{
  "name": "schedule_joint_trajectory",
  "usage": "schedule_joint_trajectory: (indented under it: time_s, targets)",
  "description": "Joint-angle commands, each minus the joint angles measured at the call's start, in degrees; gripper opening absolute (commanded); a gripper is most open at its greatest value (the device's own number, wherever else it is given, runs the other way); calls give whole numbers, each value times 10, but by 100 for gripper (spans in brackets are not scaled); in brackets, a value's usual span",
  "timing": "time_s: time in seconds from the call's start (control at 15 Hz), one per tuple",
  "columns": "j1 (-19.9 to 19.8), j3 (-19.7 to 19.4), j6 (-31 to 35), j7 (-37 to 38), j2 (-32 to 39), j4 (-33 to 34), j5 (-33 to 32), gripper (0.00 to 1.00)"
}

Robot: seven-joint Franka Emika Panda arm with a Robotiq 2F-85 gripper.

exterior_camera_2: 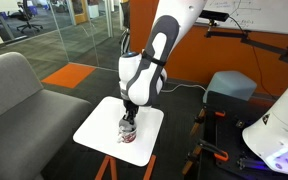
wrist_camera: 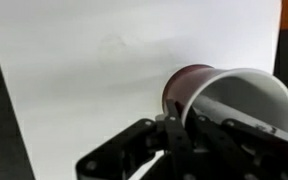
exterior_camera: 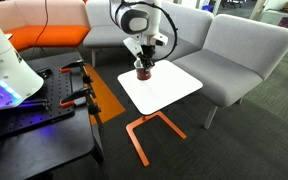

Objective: Move the mug to the left

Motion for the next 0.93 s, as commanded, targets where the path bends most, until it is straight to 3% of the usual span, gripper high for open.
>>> schedule_joint_trajectory:
  time_s: [0.0,0.27,0.47,0.67,0.73,0.8,0.87]
  targets:
    - [-23,32,16,1,-16,-27,14,3]
    - [-29,48,23,6,-24,-50,22,3]
    - [-7,20,38,20,-18,-56,14,3]
    - [-17,17,62,16,-7,-56,16,3]
    - [-23,20,68,14,-5,-55,17,6]
    - [-30,26,69,11,-5,-55,18,35]
    - [-37,31,63,10,-8,-55,21,36]
